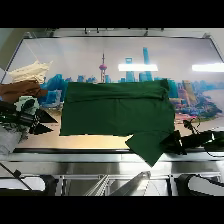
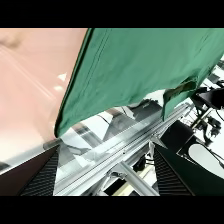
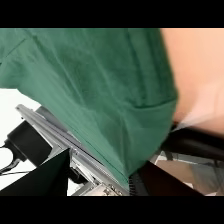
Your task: Fold the shirts.
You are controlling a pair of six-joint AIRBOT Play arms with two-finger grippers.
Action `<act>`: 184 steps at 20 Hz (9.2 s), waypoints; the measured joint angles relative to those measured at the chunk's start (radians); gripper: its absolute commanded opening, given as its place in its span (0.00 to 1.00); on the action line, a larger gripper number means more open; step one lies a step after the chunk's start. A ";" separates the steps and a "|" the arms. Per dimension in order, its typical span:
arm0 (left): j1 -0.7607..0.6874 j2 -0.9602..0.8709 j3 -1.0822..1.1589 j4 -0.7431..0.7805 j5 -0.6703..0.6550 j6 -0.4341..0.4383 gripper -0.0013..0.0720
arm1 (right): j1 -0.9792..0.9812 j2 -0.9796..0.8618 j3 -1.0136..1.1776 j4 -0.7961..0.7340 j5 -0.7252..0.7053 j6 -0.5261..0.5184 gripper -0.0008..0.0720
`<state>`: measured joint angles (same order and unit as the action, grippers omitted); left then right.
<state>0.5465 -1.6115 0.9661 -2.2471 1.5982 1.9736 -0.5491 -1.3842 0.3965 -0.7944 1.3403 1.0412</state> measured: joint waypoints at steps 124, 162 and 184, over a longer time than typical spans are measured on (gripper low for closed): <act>-0.415 0.705 -0.036 -0.109 -0.029 -0.027 0.04 | 0.846 -0.328 1.323 -0.010 -0.073 0.396 0.90; -0.415 0.708 -0.039 -0.110 0.033 -0.025 0.04 | 0.014 -0.046 0.967 -0.655 -0.079 0.652 0.04; -0.415 0.710 0.013 -0.196 -0.011 -0.020 0.04 | -0.610 0.095 0.727 -0.752 0.028 0.611 0.19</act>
<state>0.1310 -0.9012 0.9787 -2.4432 1.5871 1.9533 -1.1587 -1.2892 1.1236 -1.5467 1.3682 1.6524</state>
